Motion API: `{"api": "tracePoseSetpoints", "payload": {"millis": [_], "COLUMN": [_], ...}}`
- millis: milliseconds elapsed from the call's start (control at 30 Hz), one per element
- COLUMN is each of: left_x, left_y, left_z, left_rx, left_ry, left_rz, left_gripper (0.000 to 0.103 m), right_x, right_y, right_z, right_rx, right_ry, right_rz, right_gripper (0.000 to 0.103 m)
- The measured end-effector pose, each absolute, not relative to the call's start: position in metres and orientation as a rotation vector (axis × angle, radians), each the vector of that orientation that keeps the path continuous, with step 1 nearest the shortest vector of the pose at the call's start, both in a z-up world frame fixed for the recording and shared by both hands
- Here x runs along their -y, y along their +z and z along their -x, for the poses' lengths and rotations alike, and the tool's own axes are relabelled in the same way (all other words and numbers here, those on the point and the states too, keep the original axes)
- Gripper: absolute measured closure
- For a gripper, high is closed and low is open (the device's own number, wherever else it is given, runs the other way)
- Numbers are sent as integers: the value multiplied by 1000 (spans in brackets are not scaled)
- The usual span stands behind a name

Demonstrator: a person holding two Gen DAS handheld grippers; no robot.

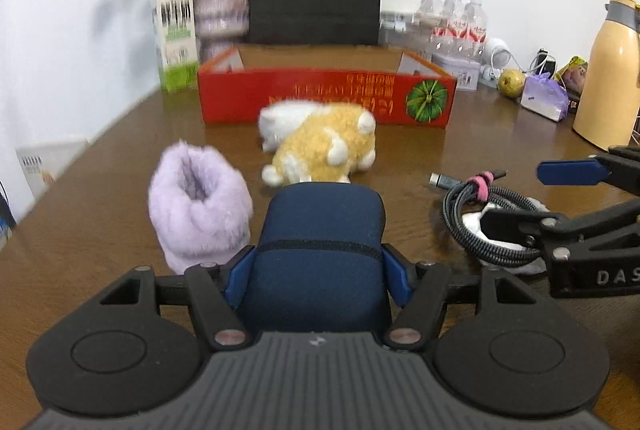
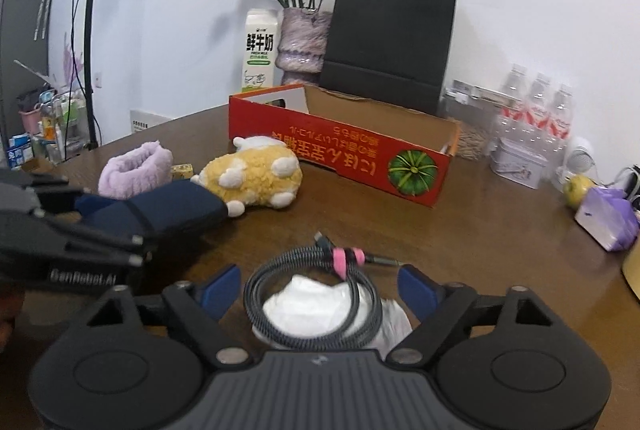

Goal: Organize objects
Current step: 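Grasp the black cable and white cloth with the right tool while the left tool holds the case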

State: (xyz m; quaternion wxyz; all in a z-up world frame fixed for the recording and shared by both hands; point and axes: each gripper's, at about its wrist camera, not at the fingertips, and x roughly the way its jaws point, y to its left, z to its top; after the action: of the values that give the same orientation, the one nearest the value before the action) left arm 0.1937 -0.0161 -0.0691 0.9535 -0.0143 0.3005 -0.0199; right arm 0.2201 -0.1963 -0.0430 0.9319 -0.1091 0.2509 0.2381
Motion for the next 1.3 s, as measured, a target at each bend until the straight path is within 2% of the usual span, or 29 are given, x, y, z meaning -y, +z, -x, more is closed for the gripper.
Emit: {"api": "tracePoseSetpoints", "payload": {"millis": [133, 300, 433, 833, 1000, 1133, 1300], "left_x": [3, -2, -2, -1, -1, 0, 1], "left_y": [-71, -72, -72, -72, -72, -72, -72], "left_z": [-199, -199, -199, -199, -199, -200, -200], "left_rx": [-626, -621, -622, -624, -624, -626, -627], "left_ry": [-64, -69, -69, -66, -64, -62, -58], "left_rz": [118, 153, 154, 147, 145, 140, 136], "left_gripper": [36, 36, 36, 35, 35, 35, 35], "right_x": [197, 198, 197, 179, 172, 173, 190], "right_y": [-58, -63, -63, -67, -68, -69, -70], "right_z": [-231, -235, -240, -237, -234, -235, -250], "right_rx": [-540, -563, -578, -589, -570, -575, -649], "right_ry": [502, 497, 485, 449, 410, 424, 475], "right_rz": [171, 159, 152, 276, 326, 323, 177], "right_gripper": [22, 15, 14, 13, 7, 9, 10]}}
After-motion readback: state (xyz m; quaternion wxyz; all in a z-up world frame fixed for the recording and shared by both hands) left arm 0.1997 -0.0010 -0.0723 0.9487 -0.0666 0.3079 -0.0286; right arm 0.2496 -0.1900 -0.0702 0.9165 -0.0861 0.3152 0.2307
